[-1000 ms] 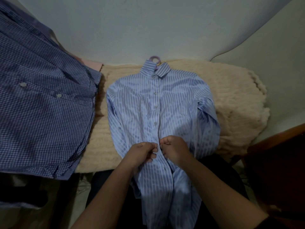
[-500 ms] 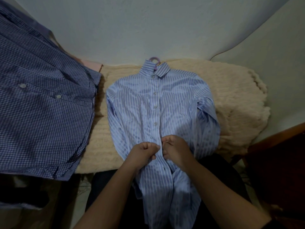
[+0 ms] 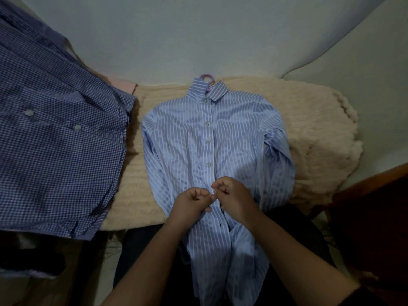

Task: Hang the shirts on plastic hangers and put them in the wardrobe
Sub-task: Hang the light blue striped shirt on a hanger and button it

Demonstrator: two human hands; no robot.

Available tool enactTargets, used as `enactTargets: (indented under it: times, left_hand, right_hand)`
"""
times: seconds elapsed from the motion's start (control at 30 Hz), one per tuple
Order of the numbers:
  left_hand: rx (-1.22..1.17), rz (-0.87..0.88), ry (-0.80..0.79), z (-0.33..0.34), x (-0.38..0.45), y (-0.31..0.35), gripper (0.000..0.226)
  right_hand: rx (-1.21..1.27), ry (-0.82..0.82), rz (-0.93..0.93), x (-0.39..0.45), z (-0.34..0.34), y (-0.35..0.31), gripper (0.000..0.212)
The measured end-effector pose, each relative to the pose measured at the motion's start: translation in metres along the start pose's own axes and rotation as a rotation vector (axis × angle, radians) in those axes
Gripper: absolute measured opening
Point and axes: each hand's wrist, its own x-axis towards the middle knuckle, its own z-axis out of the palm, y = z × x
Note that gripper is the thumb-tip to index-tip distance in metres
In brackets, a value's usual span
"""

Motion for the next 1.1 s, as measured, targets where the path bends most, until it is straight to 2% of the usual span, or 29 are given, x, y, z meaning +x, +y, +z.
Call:
enactTargets:
  times: [0.17, 0.27, 0.4, 0.53, 0.6, 0.67, 0.77, 0.9, 1.1]
  left_hand:
    - [0.008, -0.032, -0.047, -0.003, 0.003, 0.002, 0.009]
    - [0.029, -0.039, -0.044, -0.005, 0.006, -0.001, 0.009]
    - [0.032, 0.005, 0.012, -0.001, 0.001, -0.003, 0.011]
    - [0.046, 0.091, 0.047, 0.002, -0.003, -0.007, 0.011]
    - [0.064, 0.092, 0.064, 0.002, -0.004, -0.01, 0.011]
    - [0.069, 0.089, 0.087, 0.002, -0.004, -0.013, 0.011]
    - [0.084, 0.061, 0.096, 0.001, -0.003, -0.014, 0.01]
    - [0.038, -0.012, 0.079, -0.002, 0.001, -0.008, 0.013]
    - [-0.024, -0.085, 0.021, -0.005, 0.005, 0.0, 0.013]
  right_hand:
    - [0.044, -0.003, -0.006, -0.002, -0.001, 0.002, 0.026]
    - [0.006, -0.001, 0.003, 0.0, 0.001, 0.001, 0.018]
    - [-0.008, 0.014, 0.044, -0.001, 0.0, -0.005, 0.008]
    - [-0.037, 0.027, 0.042, -0.002, -0.004, -0.007, 0.014]
    - [-0.097, 0.03, 0.032, -0.002, -0.006, -0.007, 0.004]
    - [-0.112, 0.038, 0.021, -0.001, -0.006, -0.006, 0.007]
    - [-0.118, 0.018, -0.001, -0.001, -0.005, -0.006, 0.005]
    - [-0.134, -0.003, -0.031, 0.0, -0.005, -0.003, 0.015]
    - [-0.14, -0.009, -0.086, 0.0, -0.007, -0.003, 0.013]
